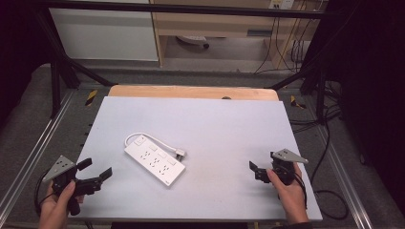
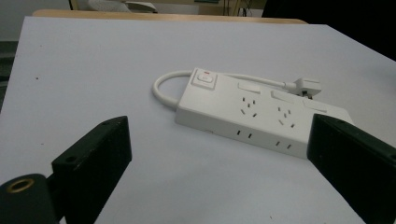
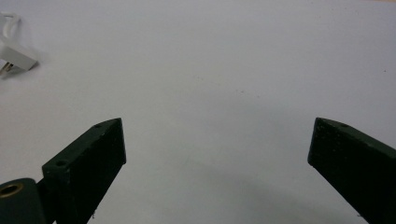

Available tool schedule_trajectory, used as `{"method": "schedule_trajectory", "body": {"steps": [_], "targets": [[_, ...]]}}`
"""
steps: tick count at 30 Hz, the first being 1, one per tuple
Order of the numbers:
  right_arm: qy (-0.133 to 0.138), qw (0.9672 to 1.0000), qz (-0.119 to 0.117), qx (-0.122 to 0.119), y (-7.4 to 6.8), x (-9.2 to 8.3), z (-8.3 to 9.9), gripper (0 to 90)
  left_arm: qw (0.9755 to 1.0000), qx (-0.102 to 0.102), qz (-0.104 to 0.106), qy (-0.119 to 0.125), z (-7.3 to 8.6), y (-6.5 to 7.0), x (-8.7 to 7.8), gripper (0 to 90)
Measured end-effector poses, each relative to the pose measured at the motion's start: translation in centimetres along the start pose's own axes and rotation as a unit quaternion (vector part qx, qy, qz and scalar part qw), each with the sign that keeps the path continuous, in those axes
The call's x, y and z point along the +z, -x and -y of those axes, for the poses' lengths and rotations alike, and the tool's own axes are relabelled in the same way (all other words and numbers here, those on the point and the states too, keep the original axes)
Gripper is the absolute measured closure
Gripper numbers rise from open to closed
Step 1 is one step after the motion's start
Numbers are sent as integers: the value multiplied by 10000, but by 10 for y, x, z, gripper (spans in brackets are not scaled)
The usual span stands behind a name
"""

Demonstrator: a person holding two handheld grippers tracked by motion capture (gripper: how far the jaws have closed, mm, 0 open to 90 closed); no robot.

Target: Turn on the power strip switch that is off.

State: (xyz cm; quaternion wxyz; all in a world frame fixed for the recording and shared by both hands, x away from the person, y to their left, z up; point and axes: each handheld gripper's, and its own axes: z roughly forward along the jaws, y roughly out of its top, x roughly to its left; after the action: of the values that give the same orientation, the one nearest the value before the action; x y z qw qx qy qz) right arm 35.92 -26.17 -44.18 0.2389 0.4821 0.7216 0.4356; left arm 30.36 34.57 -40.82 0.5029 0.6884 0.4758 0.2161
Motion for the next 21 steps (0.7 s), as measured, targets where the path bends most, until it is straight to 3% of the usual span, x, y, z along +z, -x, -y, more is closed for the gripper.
{"method": "schedule_trajectory", "body": {"steps": [21], "targets": [[55,9999,-90,-132,-5,1,-3,37,9998,-29,54,164,-2,0,-2,65]]}}
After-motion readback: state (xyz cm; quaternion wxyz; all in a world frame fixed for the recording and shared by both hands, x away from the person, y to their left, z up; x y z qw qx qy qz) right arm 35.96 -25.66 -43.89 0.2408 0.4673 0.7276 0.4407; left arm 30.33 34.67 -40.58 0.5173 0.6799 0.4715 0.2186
